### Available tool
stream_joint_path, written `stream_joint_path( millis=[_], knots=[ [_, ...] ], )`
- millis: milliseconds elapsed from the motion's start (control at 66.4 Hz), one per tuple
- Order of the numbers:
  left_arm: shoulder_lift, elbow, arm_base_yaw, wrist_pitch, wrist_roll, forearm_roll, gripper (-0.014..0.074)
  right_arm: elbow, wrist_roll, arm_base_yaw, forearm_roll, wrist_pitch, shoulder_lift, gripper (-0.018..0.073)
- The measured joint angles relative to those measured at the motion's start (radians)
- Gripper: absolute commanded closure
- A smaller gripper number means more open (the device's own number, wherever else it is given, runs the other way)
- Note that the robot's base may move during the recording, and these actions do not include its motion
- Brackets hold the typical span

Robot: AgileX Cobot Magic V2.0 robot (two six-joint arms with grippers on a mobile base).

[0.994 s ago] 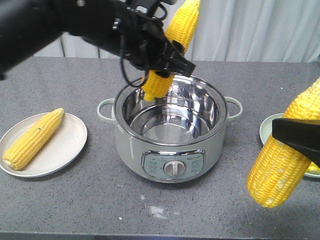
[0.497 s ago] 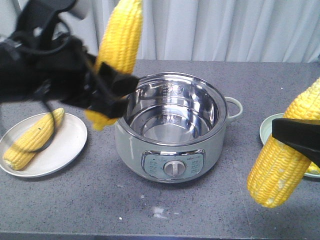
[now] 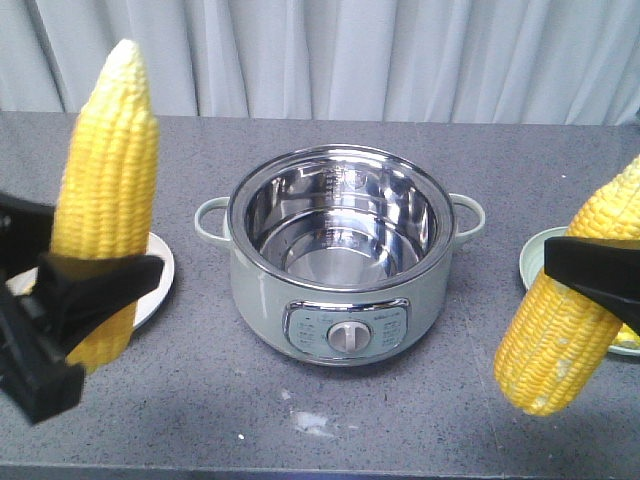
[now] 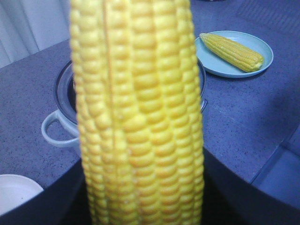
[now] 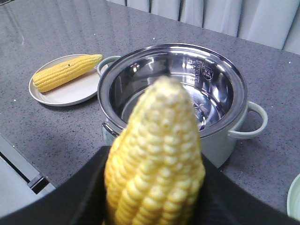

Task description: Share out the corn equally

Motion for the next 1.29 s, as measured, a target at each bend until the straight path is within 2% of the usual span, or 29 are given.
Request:
stream_joint_path(
  millis=[241,1295],
  knots=[
    [-0.087,0.072,0.000,-0.011,0.000,0.000,0.0337,0.000,0.000,0.000,0.000,0.000,0.000,0.0363],
    [-0.088,0.080,0.000,-0.025,0.000,0.003,0.0337,0.000,0.000,0.000,0.000,0.000,0.000,0.0363]
  ],
)
